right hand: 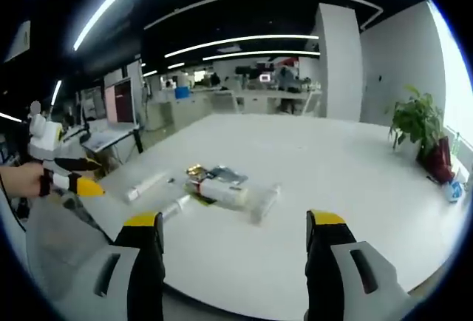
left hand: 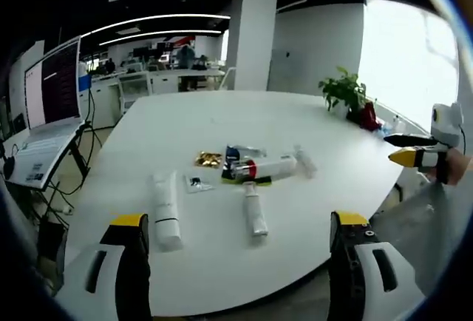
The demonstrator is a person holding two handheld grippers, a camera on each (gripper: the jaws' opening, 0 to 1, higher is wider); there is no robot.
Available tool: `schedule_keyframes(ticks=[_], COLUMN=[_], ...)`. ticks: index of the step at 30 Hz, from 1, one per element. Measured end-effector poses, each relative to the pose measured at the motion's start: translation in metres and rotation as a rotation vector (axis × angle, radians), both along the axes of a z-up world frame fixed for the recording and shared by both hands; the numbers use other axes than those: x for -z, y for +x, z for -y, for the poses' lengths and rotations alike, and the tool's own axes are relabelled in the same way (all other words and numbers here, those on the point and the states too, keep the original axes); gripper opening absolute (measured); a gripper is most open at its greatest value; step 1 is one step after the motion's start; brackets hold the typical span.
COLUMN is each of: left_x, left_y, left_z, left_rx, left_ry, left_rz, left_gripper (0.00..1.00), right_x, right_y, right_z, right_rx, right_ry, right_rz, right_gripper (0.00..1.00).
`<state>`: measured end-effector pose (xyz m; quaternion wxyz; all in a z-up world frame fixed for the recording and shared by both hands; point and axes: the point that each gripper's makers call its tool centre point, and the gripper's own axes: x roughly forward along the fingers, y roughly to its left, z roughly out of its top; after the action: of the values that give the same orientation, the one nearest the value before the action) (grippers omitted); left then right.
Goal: Arrange the skincare products in the storage area until every visible bottle or jar stands upright without overlapping.
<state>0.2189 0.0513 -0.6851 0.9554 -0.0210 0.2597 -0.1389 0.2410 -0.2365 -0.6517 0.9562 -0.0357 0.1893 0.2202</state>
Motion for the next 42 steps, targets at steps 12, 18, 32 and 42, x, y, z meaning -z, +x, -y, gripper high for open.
schedule_keyframes(ticks=[12, 18, 32, 42], left_x=[0.0044, 0.0038, 0.002, 0.0027], left_y=[-0.0009, -0.0007, 0.0008, -0.0002], left_z=[0.0038, 0.0044, 0.0012, 0.0011], left_rx=[0.026, 0.018, 0.003, -0.002], left_ry=[0.018, 0.012, 0.015, 0.011], left_rz=[-0.002, -0.004, 0.013, 0.0], left_gripper=[0.95, 0.96, 0.99, 0.99], right_x=[0.0001, 0.0044, 0.006, 0.0061], right_y=[-0.0001, -0.0009, -0.0026, -0.003], right_z=[-0.0011, -0.0044, -0.0073, -0.0059], right_rx=[-0.009, -0.026, -0.041, -0.037], right_ry=[-0.017, -0.026, -0.028, -0.03], right_rz=[0.019, 0.007, -0.001, -0.005], right_gripper=[0.78, 0.78, 0.78, 0.82])
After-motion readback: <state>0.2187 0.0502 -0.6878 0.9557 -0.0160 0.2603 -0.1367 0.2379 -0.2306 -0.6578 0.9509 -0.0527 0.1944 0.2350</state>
